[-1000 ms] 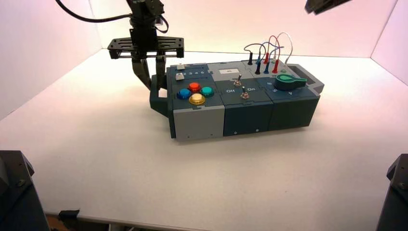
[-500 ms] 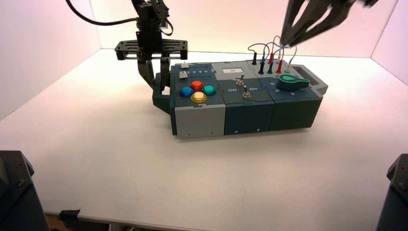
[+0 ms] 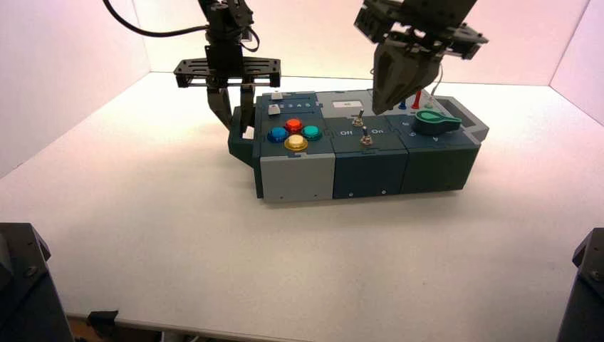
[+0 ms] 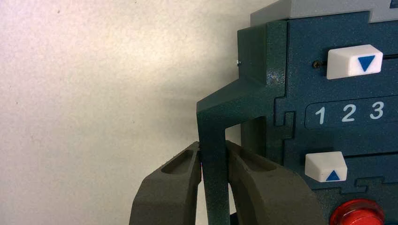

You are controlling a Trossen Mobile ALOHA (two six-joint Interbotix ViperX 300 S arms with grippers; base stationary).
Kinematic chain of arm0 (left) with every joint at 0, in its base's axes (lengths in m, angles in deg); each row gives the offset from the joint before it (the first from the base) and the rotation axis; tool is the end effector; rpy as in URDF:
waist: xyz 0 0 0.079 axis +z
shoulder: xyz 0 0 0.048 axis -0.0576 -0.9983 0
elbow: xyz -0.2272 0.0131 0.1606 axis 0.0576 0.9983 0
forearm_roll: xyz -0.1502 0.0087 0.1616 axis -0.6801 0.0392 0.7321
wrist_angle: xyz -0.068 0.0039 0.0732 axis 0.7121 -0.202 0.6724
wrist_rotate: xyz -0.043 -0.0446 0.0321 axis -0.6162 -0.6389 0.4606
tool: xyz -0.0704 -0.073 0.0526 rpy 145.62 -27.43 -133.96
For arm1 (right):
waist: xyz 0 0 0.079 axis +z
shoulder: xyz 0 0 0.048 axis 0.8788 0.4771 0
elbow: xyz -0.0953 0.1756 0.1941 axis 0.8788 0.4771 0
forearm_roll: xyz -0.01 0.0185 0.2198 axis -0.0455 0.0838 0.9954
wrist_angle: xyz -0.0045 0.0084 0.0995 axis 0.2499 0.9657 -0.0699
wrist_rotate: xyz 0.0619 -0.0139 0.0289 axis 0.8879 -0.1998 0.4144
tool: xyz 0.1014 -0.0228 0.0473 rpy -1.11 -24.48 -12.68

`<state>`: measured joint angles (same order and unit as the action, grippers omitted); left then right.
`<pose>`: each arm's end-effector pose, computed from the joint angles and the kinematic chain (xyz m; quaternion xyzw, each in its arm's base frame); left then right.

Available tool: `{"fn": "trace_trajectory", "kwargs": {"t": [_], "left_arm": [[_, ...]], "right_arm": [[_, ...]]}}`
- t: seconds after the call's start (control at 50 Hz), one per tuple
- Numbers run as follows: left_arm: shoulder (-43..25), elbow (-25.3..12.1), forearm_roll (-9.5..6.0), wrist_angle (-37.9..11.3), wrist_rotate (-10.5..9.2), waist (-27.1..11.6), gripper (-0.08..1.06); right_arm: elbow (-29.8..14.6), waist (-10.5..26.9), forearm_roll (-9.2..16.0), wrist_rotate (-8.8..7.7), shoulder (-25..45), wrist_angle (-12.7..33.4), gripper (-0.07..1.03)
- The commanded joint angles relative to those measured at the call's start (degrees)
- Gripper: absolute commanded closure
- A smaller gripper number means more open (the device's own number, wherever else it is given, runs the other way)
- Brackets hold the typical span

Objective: Flip the bottom switch on with the right gripper.

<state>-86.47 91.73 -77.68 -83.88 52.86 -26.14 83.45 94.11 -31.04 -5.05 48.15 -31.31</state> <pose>0.3382 -0.1835 -0.0472 0.0049 0.6795 -0.0066 0.7337 0.2557 0.2009 0.0430 -0.0446 0.6077 0.2334 0.7578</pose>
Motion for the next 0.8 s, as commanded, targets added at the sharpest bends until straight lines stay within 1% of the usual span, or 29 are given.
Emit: {"fn": "trace_trajectory", "kwargs": {"t": [0.02,0.18,0.34,0.54,0.64,0.8], "left_arm": [[0.7,-1.4,-0.44,0.7,1.41,-0.8,1.00],[0.6,-1.8,-0.70,0.6,1.41,-0.8,1.00],[0.5,-1.8,-0.70,0.6,1.41,-0.8,1.00],[0.5,-1.6,-0.79,0.6,1.32,-0.8,1.00],[0.4,-1.3,-0.79,0.6,1.32,-0.8,1.00],[0.4,-1.2,-0.79,0.6,1.32,-0.8,1.00]], "right_arm": [[-1.8,0.4,0.2,-0.18,0.8,-1.1,0.98],[-3.7,0.4,0.2,-0.18,4.0,-1.1,0.98],[-5.5,1.7,0.3,-0.18,7.4,-1.2,0.98],[-7.3,1.7,0.2,-0.18,10.6,-1.8,0.98],[-7.5,1.6,0.1,0.18,11.5,-2.0,0.99],[-7.5,0.9,-0.2,0.26,12.0,-2.6,0.99]]}}
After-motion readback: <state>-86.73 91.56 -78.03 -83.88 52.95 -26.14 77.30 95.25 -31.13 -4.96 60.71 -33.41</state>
